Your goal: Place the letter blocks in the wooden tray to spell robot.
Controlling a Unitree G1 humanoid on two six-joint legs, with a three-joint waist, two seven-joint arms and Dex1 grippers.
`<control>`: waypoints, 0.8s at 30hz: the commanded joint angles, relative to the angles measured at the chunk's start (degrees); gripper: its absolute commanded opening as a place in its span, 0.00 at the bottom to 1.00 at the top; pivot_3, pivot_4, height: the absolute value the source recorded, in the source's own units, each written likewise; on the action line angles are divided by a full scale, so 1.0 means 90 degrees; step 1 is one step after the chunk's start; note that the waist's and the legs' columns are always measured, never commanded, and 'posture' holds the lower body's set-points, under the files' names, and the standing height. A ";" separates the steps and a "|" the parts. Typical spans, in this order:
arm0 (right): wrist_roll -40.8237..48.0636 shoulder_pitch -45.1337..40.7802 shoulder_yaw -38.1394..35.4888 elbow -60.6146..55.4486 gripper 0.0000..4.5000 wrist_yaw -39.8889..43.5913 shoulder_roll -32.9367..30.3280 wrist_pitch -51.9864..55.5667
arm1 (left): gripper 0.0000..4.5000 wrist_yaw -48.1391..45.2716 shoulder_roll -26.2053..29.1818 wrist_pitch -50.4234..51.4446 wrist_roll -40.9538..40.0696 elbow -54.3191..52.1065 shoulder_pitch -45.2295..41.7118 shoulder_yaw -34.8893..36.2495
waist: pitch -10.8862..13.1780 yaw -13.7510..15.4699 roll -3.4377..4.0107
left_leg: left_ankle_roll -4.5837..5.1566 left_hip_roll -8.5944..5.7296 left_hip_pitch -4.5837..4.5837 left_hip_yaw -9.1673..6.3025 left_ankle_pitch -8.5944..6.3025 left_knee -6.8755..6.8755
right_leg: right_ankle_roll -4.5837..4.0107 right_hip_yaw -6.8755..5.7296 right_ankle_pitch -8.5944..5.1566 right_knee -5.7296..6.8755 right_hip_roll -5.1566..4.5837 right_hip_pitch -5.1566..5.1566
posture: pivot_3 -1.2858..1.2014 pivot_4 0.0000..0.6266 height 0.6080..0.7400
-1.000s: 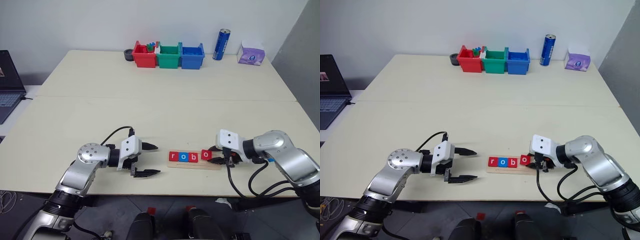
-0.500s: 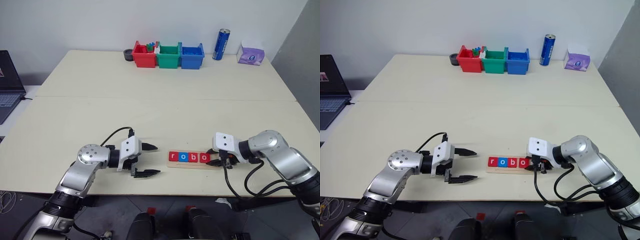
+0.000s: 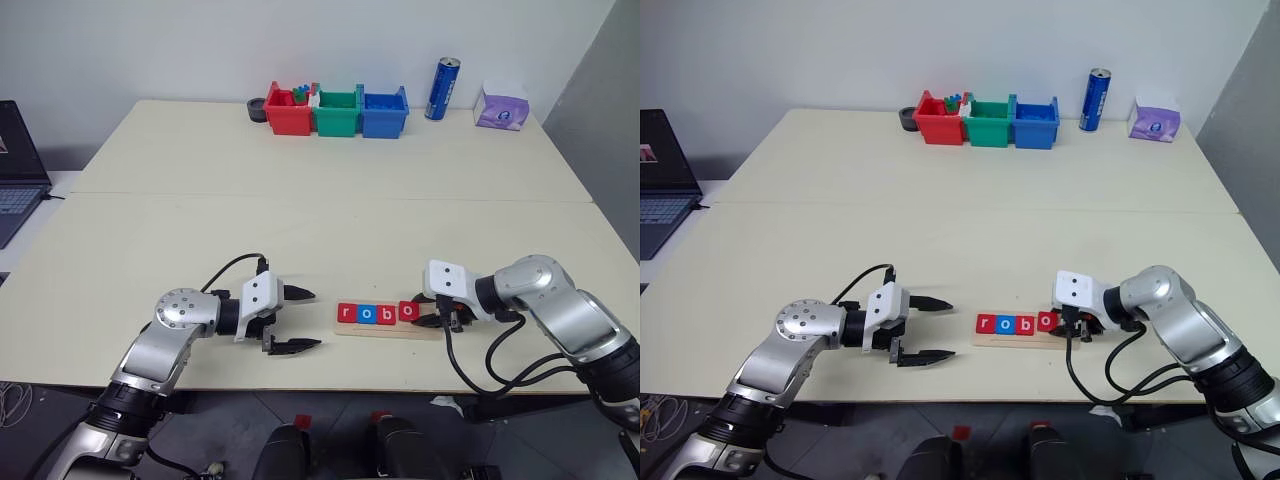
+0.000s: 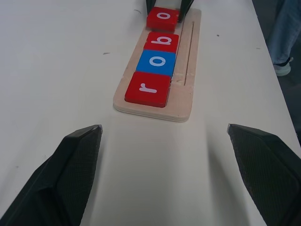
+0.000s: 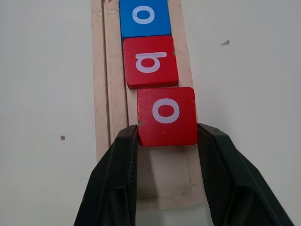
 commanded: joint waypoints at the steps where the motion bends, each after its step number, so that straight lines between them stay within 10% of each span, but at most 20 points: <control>1: -0.0024 -0.0146 -0.0043 -0.0124 0.48 0.0136 -0.0017 -0.0104 | 1.00 0.0022 -0.0019 -0.0001 -0.0038 -0.0255 -0.0054 0.0002 | 0.0000 0.0000 0.0000 | 0.0000 0.0000 0.0000 0.0000 0.0000 0.0000 | 0.0000 0.0000 0.0000 0.0000 0.0000 0.0000 | 0.52 0.24 1.00; 8: -0.0002 -0.0179 -0.0104 -0.0212 1.00 0.0196 -0.0004 -0.0146 | 1.00 0.0021 -0.0018 0.0017 -0.0040 -0.0273 -0.0058 0.0001 | 0.0000 0.0000 0.0000 | 0.0000 0.0000 0.0000 -0.0001 0.0000 0.0000 | 0.0000 0.0000 0.0000 0.0000 0.0000 0.0000 | 0.52 0.24 1.00; 17: 0.0642 -0.0206 -0.0795 -0.0659 1.00 -0.0103 0.0165 0.0584 | 1.00 0.0015 0.0011 -0.0014 -0.0034 -0.0253 -0.0043 0.0039 | 0.0000 0.0001 0.0000 | 0.0000 0.0000 0.0000 -0.0004 0.0000 0.0000 | 0.0000 0.0000 0.0000 0.0001 0.0000 0.0000 | 0.52 0.24 1.00; 24: 0.0025 -0.0240 -0.0609 -0.0154 0.54 -0.0843 0.0447 0.0176 | 1.00 -0.0011 0.0019 -0.0091 -0.0025 -0.0174 -0.0019 0.0050 | 0.0000 -0.0001 0.0000 | 0.0000 0.0000 0.0000 -0.0001 0.0000 0.0000 | 0.0000 0.0000 0.0000 0.0001 0.0000 0.0000 | 0.52 0.24 1.00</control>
